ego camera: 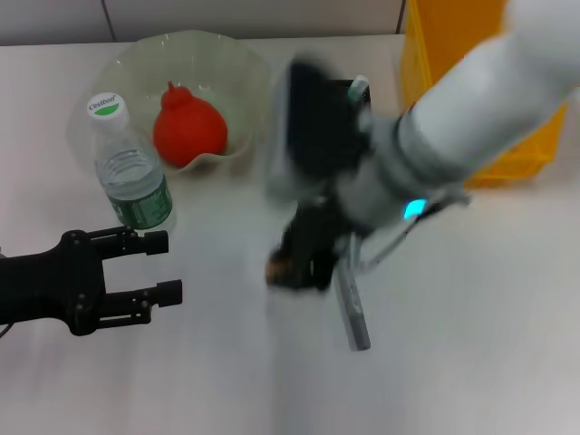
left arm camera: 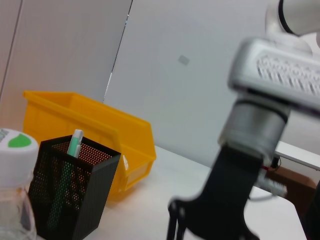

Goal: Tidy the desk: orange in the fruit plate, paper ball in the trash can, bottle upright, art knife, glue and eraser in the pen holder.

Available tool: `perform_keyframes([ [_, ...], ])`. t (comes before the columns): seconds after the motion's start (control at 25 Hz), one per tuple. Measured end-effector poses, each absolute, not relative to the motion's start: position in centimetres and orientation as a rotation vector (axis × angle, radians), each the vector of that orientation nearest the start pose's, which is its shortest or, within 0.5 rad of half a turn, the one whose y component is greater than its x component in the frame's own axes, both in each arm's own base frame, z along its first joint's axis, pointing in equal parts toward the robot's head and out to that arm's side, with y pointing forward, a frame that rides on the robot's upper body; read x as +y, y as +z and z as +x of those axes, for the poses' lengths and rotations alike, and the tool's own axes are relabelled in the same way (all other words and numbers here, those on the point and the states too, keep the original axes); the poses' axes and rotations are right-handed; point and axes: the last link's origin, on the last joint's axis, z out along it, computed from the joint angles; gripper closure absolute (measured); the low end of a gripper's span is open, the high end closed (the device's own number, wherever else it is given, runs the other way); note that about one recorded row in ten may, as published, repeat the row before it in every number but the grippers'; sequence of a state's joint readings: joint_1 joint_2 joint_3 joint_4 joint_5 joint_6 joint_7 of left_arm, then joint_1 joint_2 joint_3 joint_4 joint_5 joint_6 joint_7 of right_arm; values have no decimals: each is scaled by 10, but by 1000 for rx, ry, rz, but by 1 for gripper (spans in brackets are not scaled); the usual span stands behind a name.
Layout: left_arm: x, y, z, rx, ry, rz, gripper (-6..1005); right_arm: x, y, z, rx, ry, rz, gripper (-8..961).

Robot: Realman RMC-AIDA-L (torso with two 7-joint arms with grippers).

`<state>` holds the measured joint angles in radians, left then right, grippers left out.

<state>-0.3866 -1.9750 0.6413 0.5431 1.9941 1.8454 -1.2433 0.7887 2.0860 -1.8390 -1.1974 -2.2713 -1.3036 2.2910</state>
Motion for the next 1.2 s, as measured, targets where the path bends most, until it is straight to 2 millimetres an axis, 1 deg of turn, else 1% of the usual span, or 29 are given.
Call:
perform_keyframes([
  [0.08,259,30,-304,-643,-875,-2812,256,342,-83,89,216,-321,-3010,694],
  [0.16,259,30,-304,-644,-876,-2812,256,361,-54,87,367,-158,-2941,692],
  [0.32,259,29,-304,-646,-878,-2812,256,390,-3,92,574,175,-2775,690],
  [0.4,258,28,-304,-647,-880,-2813,256,401,14,98,631,283,-2694,689],
  [0.44,258,28,-303,-647,-881,-2813,256,405,19,101,645,307,-2661,688],
  [0.52,258,28,-303,-647,-883,-2814,256,412,21,108,662,327,-2610,687],
  [0.68,260,27,-302,-640,-886,-2817,256,419,13,116,682,314,-2596,685],
  [0.88,261,27,-300,-635,-893,-2822,256,422,10,117,690,313,-2590,682],
  [1.04,261,26,-299,-637,-895,-2823,256,421,11,115,686,313,-2598,544],
  [1.2,260,26,-300,-639,-898,-2821,256,409,14,107,667,272,-2678,412],
])
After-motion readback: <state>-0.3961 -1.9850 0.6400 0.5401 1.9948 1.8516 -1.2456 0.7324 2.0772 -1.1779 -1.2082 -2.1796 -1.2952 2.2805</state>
